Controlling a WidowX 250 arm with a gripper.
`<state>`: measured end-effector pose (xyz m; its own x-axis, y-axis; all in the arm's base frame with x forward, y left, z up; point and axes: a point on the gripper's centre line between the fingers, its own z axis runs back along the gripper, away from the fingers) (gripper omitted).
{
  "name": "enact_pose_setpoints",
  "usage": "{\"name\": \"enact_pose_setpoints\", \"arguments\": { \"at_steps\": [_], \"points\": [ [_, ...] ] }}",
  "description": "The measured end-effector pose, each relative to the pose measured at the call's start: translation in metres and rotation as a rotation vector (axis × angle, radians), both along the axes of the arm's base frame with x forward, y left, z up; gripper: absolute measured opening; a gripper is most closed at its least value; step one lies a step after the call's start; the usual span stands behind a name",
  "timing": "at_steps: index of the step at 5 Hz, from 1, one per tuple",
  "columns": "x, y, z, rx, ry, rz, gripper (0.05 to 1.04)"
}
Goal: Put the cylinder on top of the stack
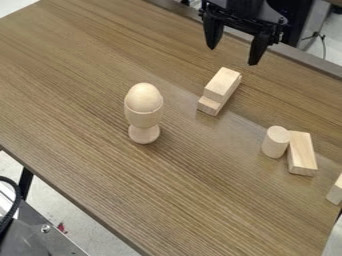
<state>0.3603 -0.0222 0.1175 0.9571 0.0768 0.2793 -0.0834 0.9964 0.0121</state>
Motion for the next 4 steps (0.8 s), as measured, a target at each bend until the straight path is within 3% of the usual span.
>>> {"name": "enact_pose_setpoints", "arguments": {
  "at_steps": [2, 4],
  "points": [
    [-0.011, -0.009, -0.023, -0.022, 0.062, -0.006, 1.001],
    [-0.031, -0.048, -0.027, -0.026, 0.066, -0.111, 1.001]
  ]
}}
